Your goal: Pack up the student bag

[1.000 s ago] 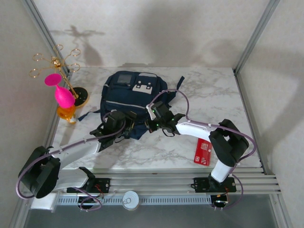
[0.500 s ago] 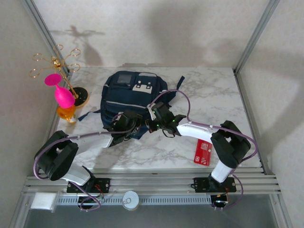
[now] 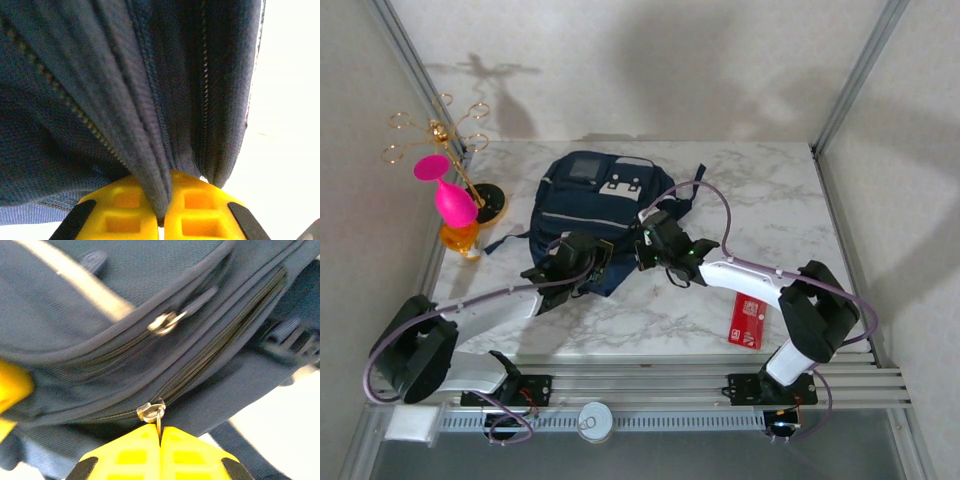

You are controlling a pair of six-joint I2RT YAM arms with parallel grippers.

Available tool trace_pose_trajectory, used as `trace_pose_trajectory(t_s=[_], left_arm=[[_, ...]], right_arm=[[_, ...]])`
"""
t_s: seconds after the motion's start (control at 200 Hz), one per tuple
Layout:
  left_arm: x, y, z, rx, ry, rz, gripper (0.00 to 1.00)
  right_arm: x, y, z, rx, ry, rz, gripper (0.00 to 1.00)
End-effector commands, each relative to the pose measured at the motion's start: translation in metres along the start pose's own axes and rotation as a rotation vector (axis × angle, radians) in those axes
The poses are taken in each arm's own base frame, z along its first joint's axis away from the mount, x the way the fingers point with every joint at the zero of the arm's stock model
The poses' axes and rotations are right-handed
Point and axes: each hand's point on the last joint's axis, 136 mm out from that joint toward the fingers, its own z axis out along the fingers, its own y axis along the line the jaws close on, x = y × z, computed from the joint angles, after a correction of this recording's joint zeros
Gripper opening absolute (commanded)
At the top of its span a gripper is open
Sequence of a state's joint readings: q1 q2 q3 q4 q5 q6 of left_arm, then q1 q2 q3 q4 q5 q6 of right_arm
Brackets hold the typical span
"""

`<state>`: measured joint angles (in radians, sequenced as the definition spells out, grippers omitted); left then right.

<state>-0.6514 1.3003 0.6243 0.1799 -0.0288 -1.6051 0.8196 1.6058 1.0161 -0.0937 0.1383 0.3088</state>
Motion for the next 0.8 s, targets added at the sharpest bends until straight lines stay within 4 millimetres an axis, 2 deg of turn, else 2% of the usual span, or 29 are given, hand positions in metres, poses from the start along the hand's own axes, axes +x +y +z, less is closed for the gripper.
trace_pose_trajectory(t_s=[0.0,0.04,0.055,0.105,0.225,0.34,0.416,0.526,0.576,0.636,0.671,0.751,0.796], left_arm=[[-0.035,0.029,-0.018,-0.071,-0.114,0.052,0.00],[-0.037,0.035,-0.022,-0.076,-0.112,0.052,0.00],[-0.037,0.037,-0.024,-0.076,-0.109,0.051,0.00],[-0.038,0.042,-0.028,-0.068,-0.105,0.047,0.00],[-0.044,0.040,-0.038,-0.047,-0.115,0.067,0.00],[-0.046,0.038,-0.038,-0.048,-0.097,0.081,0.00],[-0.044,0.035,-0.035,-0.049,-0.083,0.106,0.00],[-0.043,0.029,-0.032,-0.066,-0.078,0.154,0.00],[-0.041,0.026,-0.030,-0.065,-0.064,0.176,0.00],[-0.036,0.021,-0.030,-0.061,-0.035,0.213,0.15],[-0.032,0.017,-0.030,-0.058,-0.019,0.245,0.18],[-0.020,0.005,-0.031,-0.039,0.026,0.329,0.24],[-0.017,0.006,-0.033,-0.062,0.024,0.361,0.27]], right_arm=[[0.011,-0.084,-0.011,0.288,0.054,0.114,0.00],[0.009,-0.088,-0.009,0.296,0.052,0.140,0.00],[0.006,-0.099,-0.009,0.315,0.050,0.165,0.00],[0.001,-0.108,-0.004,0.324,0.048,0.192,0.00],[-0.010,-0.122,0.009,0.339,0.026,0.244,0.00],[-0.018,-0.134,0.016,0.390,0.025,0.265,0.00],[-0.027,-0.115,0.018,0.285,0.013,0.248,0.00],[-0.033,-0.085,0.008,0.155,0.002,0.236,0.00],[-0.033,-0.077,0.001,0.110,0.005,0.239,0.11],[-0.033,-0.068,-0.010,0.058,0.003,0.243,0.31],[-0.032,-0.062,-0.015,0.020,0.006,0.248,0.40],[-0.030,-0.046,-0.019,-0.068,0.038,0.271,0.49],[-0.031,-0.041,-0.017,-0.086,0.066,0.295,0.51]])
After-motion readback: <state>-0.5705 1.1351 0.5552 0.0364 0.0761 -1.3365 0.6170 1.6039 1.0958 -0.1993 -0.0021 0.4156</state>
